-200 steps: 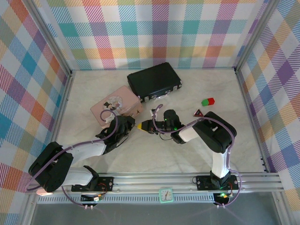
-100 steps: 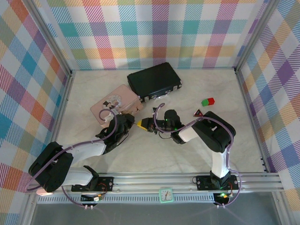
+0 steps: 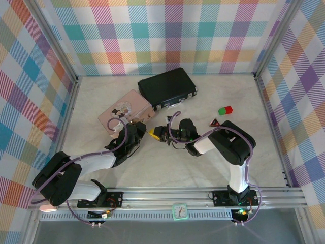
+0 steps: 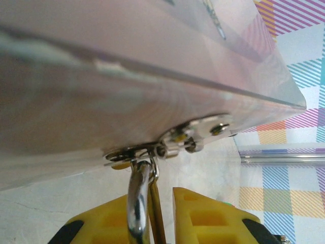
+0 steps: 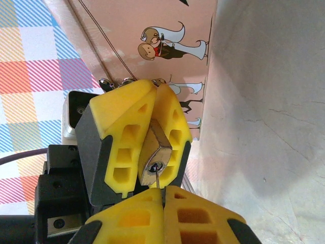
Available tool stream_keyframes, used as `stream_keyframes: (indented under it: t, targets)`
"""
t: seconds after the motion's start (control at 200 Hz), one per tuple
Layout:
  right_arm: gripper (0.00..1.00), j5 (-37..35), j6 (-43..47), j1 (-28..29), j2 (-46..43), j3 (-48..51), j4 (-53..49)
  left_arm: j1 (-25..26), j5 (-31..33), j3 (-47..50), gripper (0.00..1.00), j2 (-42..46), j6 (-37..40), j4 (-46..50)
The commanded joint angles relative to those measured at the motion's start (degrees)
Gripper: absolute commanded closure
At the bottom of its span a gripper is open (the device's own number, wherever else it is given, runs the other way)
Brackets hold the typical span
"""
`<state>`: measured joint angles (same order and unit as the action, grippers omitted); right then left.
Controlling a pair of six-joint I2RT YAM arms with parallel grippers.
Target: Unlock a padlock with a key
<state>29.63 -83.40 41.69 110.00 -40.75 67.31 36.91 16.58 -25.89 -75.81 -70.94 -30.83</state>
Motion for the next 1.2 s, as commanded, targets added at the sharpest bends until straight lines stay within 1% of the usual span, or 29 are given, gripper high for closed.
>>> stream_keyframes:
  t: [0.0,0.225,0.315,0.4,0.465,0.55,0.615,0.655,0.695,0.775,0.84,0.905,0.995,1.1,1.195]
  targets:
    - [1.0,-1.1,1.7,-0.4,-3.4,-0.7,5.5,1.6,-3.1,0.8,1.0,0.7,-0.7,-2.6]
    - [1.0,-2.4,-1.9,0.1,0.3,-1.7,11.6,1.6,-4.1,0.1,1.0,0.9,-1.3,-1.9]
    - [1.0,-3.5,-0.6,1.1,0.8,-2.5,10.1,1.6,-4.5,-0.3,1.0,0.9,-2.7,-1.4]
    - [1.0,-5.0,2.4,1.7,0.0,-2.4,8.0,1.8,-5.0,-0.6,1.0,1.2,-4.1,-1.0]
    - [1.0,-6.0,6.5,1.9,-1.3,-1.9,4.3,1.9,-5.3,-0.7,1.0,1.6,-5.4,0.1]
    - [1.0,-6.9,13.4,2.1,-3.7,-0.9,1.1,1.8,-5.7,-1.2,1.0,2.2,-6.5,1.8]
    - [1.0,-7.4,18.9,2.2,-5.9,-0.7,-3.4,1.8,-6.1,-1.7,1.0,2.6,-7.8,3.8]
    - [1.0,-8.0,20.5,2.2,-7.0,-0.5,-5.3,1.9,-6.3,-1.8,1.0,2.9,-8.2,4.0]
    - [1.0,-7.9,20.7,2.0,-7.3,-0.1,-4.8,1.9,-6.4,-1.8,1.0,3.1,-8.2,3.9]
    - [1.0,-6.1,17.4,2.1,-6.8,-1.0,-3.3,2.0,-6.1,-1.8,1.0,3.8,-7.7,4.2]
    - [1.0,-4.7,12.6,2.2,-5.8,-1.4,-0.8,2.2,-5.4,-1.6,1.0,4.4,-7.1,4.7]
    - [1.0,-4.6,7.2,2.1,-4.6,-1.0,2.7,2.6,-4.2,-1.2,1.0,4.8,-6.3,4.6]
    - [1.0,-5.0,1.1,2.3,-3.5,-0.3,4.4,3.2,-2.1,-0.5,1.0,5.1,-5.7,4.7]
    - [1.0,-6.6,-3.7,2.9,-3.6,0.2,3.9,3.5,0.1,0.5,1.0,4.3,-5.7,2.3]
    - [1.0,-6.9,-7.5,3.0,-3.3,-0.3,2.9,3.7,0.3,0.2,1.0,2.4,-5.2,-0.2]
